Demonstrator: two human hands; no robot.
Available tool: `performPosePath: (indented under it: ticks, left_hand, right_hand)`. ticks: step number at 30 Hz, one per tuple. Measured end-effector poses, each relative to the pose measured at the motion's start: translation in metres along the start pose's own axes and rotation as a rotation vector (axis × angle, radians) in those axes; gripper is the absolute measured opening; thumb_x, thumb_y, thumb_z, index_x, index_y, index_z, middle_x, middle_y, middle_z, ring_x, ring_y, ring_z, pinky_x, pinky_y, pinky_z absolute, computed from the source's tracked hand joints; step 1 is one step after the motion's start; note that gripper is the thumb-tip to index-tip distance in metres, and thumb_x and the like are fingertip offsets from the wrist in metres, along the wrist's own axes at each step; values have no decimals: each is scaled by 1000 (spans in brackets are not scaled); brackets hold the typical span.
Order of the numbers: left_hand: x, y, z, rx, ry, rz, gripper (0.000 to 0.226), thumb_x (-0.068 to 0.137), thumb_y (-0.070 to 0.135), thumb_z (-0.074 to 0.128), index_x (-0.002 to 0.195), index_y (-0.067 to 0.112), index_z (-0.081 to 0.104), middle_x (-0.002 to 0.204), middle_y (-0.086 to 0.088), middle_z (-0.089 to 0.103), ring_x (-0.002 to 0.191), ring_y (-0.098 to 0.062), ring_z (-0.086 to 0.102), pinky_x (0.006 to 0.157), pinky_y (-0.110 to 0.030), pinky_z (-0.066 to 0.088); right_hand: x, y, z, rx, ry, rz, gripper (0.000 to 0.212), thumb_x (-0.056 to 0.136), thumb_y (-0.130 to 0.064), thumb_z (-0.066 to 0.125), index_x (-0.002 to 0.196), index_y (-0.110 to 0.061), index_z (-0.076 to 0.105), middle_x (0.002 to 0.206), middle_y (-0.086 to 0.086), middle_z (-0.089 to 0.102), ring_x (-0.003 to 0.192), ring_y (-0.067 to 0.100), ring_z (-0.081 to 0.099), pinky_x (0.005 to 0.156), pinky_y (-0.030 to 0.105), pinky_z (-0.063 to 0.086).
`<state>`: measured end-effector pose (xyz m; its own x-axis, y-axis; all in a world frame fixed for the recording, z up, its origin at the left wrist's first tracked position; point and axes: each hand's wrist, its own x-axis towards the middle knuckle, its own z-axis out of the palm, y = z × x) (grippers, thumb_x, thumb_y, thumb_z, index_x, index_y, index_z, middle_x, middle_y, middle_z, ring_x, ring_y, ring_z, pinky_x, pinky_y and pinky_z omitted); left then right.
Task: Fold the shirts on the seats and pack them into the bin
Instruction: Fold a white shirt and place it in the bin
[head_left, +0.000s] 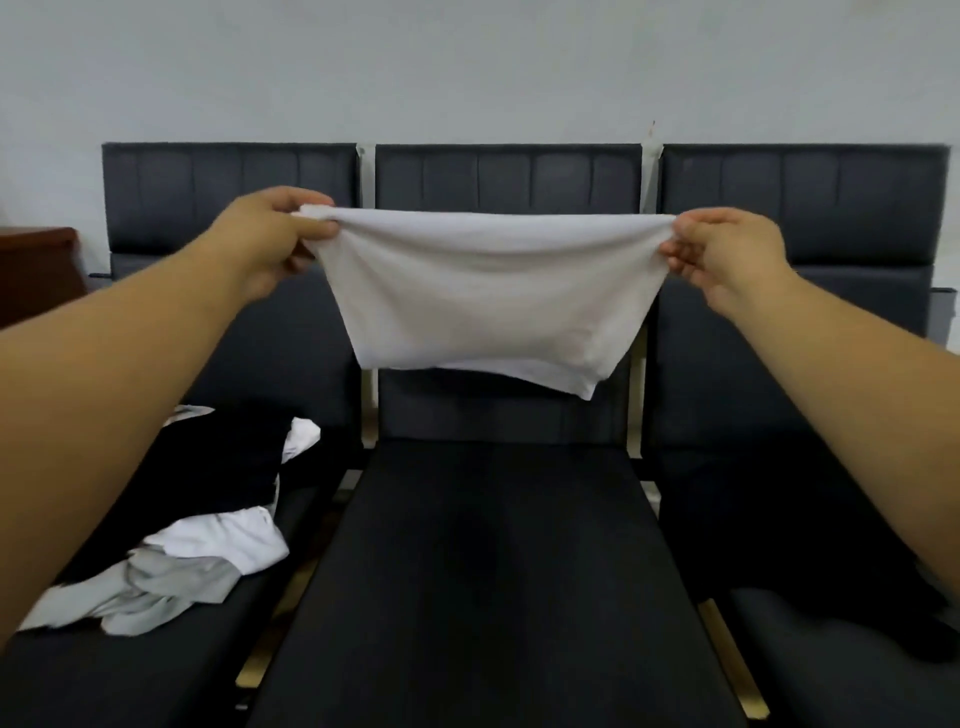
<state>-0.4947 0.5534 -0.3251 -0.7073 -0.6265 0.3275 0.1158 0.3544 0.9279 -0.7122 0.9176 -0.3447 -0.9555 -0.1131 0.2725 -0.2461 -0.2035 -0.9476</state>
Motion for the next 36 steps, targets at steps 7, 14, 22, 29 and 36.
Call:
performPosePath:
  ticks: [7, 14, 22, 29, 36]
  left_hand:
    - [-130, -116, -9, 109, -245, -300, 30, 87, -6, 67, 105, 18, 67, 84, 0, 64, 64, -7, 52, 51, -20, 33]
    - [-242, -225, -3, 456, -556, -639, 35, 80, 3, 77, 112, 11, 64, 84, -7, 66, 71, -16, 55, 57, -23, 40]
    - [-246, -229, -8, 573, -674, -670, 15, 93, 26, 71, 102, 16, 65, 86, -8, 61, 73, -16, 56, 59, -23, 45]
    - [-246, -207, -20, 904, -943, -596, 17, 90, 39, 73, 97, 25, 67, 67, 4, 60, 60, -10, 50, 53, -21, 38]
    - [-238, -214, -1, 955, -497, -260, 28, 95, 41, 65, 105, 15, 67, 104, 3, 71, 93, -18, 66, 81, -29, 50]
  right_hand:
    - [-121, 113, -49, 37, -37, 495, 6, 94, -4, 60, 97, -7, 64, 85, 8, 67, 71, 14, 61, 63, 26, 50]
    - [-212, 211, -95, -460, -219, 986, 19, 91, 0, 66, 109, 1, 60, 85, 15, 62, 68, 24, 61, 54, 30, 47]
    - [-213, 210, -97, -884, -526, 896, 17, 88, -8, 75, 96, -3, 60, 75, 11, 59, 57, 17, 56, 51, 27, 43]
    - [-214, 189, -94, -1319, -814, 934, 27, 90, -6, 72, 115, 4, 68, 70, 10, 68, 56, 15, 60, 47, 23, 47]
    - [-229, 213, -42, -1306, -571, 108, 32, 101, -24, 54, 124, -1, 51, 116, 15, 60, 103, 32, 60, 84, 37, 50]
